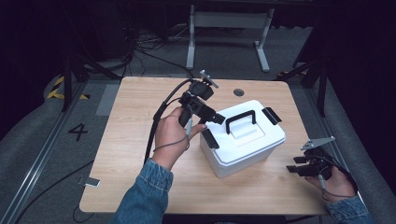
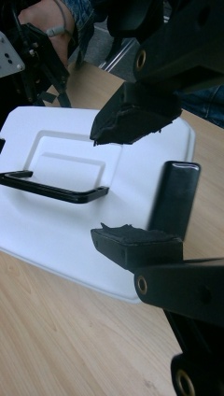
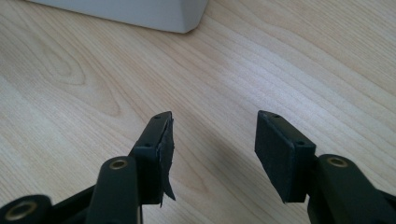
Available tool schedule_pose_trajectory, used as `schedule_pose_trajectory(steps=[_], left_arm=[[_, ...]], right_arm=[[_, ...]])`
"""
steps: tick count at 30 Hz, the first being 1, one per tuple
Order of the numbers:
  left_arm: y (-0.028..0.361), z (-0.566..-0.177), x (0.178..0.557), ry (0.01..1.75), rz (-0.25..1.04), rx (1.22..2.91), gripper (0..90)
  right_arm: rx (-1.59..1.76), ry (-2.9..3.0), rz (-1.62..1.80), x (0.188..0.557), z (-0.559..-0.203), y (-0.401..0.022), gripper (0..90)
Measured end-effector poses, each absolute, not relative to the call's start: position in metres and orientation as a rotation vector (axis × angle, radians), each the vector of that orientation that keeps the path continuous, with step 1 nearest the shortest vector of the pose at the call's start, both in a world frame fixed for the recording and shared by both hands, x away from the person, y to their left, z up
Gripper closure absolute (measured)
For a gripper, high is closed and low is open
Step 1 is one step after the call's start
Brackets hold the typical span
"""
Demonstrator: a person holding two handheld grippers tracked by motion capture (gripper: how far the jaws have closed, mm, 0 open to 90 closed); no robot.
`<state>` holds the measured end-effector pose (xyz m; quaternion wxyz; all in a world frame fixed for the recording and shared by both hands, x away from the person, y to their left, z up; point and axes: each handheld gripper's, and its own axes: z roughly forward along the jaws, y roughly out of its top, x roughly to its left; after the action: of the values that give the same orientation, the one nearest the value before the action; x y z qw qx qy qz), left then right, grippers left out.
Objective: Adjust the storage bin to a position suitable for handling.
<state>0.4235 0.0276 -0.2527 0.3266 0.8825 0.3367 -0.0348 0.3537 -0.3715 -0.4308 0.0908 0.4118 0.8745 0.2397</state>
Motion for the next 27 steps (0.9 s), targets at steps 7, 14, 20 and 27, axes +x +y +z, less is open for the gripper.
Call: schedule_pose_trajectory(steps=[7,14,20,27], left_arm=[[0.009,-0.261,0.436,0.876,-0.122,2.325,47.7],[-0.009,-0.274,0.448,0.836,-0.127,2.338,55.8],[-0.021,-0.284,0.455,0.846,-0.157,2.365,55.1],[-0.037,-0.297,0.46,0.853,-0.186,2.436,61.3]], right_arm=[[1.228,2.592,0.717,0.351,-0.43,-0.375,47.4],[1.236,2.59,0.722,0.35,-0.43,-0.375,47.4],[1.234,2.593,0.72,0.35,-0.431,-0.375,47.4],[1.227,2.593,0.718,0.35,-0.431,-0.375,47.8]])
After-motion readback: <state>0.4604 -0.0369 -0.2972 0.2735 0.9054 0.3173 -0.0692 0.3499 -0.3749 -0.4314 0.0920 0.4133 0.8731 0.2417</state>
